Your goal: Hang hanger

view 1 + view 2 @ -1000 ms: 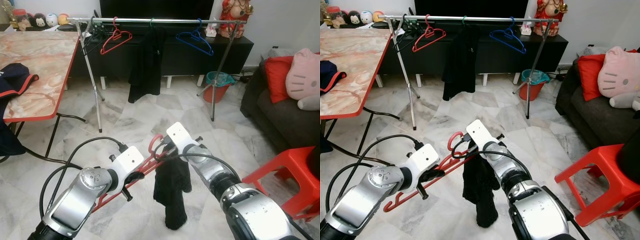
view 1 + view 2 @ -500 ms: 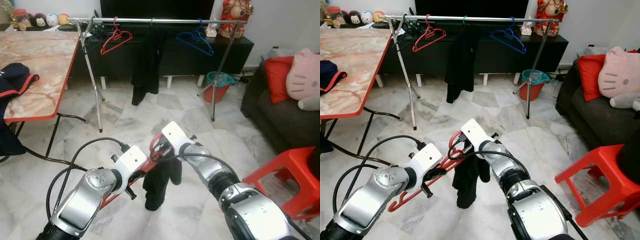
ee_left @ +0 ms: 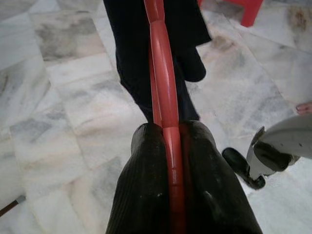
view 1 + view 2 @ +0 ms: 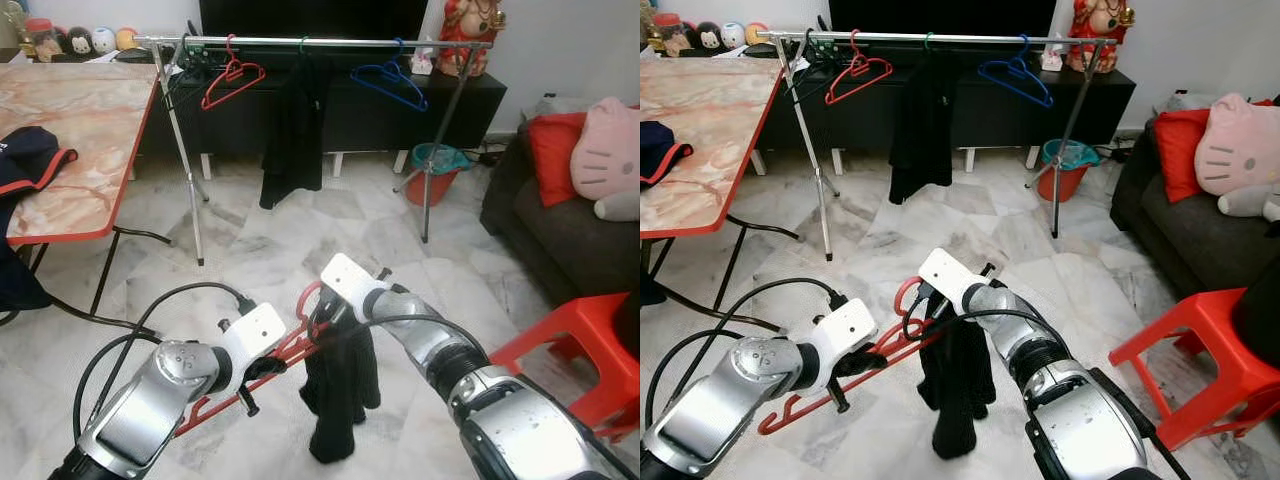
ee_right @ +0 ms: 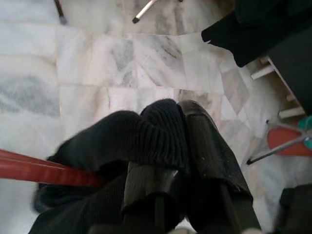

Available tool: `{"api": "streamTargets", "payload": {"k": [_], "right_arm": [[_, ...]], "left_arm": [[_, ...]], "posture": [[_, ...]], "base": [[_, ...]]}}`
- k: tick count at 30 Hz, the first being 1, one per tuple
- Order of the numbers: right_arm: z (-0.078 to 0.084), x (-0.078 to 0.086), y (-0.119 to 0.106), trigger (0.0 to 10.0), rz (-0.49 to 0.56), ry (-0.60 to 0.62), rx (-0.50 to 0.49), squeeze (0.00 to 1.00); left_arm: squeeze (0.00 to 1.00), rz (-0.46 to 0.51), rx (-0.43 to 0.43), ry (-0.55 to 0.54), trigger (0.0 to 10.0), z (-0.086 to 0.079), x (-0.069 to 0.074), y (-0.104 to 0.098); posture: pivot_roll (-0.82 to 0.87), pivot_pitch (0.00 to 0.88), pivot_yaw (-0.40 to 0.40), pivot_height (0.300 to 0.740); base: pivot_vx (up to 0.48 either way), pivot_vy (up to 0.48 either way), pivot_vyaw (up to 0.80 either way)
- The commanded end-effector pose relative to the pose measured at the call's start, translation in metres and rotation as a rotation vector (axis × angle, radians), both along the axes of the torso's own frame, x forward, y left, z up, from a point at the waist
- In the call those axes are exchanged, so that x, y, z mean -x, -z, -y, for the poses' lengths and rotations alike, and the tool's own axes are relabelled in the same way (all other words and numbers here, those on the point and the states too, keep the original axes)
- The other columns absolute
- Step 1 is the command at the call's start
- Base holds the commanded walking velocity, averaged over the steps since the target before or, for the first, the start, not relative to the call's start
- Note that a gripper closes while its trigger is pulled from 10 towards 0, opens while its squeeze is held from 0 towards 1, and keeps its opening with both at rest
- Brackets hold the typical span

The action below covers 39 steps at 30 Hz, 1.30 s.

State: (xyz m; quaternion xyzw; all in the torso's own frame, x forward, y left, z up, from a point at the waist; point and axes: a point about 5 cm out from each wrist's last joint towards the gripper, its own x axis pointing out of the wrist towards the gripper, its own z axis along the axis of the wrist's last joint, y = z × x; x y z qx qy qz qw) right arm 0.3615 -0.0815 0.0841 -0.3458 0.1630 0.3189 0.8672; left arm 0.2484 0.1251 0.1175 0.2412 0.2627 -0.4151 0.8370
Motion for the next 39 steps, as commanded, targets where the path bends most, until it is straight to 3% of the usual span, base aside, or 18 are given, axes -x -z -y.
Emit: {"api": "streamTargets", "payload": {"k": [1,5,13,20,24,29,33,39], "right_arm": [[-0.013,-0.003,-0.014,10.0,0.059,-0.084,-0.012,0.00],[-0.014,-0.001,-0.014,10.0,0.070,-0.160,0.019,0.00],[-0.009,0.001,-0.011,10.0,0.044,-0.171,0.024,0.00],[0.007,-0.004,-0.012,10.0,0.062,-0.130,0.083,0.00],[0.020,-0.012,-0.019,10.0,0.109,-0.006,0.097,0.00],[0.021,-0.012,-0.019,10.0,0.116,0.016,0.067,0.00],[0.022,-0.012,-0.019,10.0,0.122,0.022,0.064,0.00],[0.015,-0.012,-0.022,10.0,0.133,-0.001,0.035,0.00]], "left_arm": [[0.00,0.037,0.075,0.123,10.0,0.019,0.007,-0.011],[0.00,0.046,0.085,0.107,10.0,0.014,0.005,-0.014],[0.00,0.082,0.078,0.032,10.0,0.006,-0.001,-0.015],[0.00,0.135,0.073,-0.107,10.0,-0.011,-0.011,-0.019],[0.00,0.165,0.045,-0.186,10.0,-0.024,-0.017,-0.017],[0.00,0.159,0.075,-0.168,10.0,-0.022,-0.014,-0.016],[0.00,0.112,0.109,-0.054,10.0,-0.016,-0.001,-0.013],[0.00,0.111,0.148,-0.012,10.0,-0.008,0.000,-0.013]], "posture": [[0.13,0.000,-0.117,0.740],[0.13,0.000,-0.117,0.740],[0.14,0.002,-0.118,0.740],[0.14,0.003,-0.118,0.740],[0.14,0.002,-0.118,0.740],[0.14,0.002,-0.118,0.740],[0.13,0.000,-0.118,0.740],[0.13,0.000,-0.122,0.740]], "base": [[0.000,0.000,0.00],[0.000,0.000,0.00],[0.000,0.000,0.00],[0.000,0.000,0.00],[0.000,0.000,0.00],[0.000,0.000,0.00],[0.000,0.000,0.00],[0.000,0.000,0.00]]}}
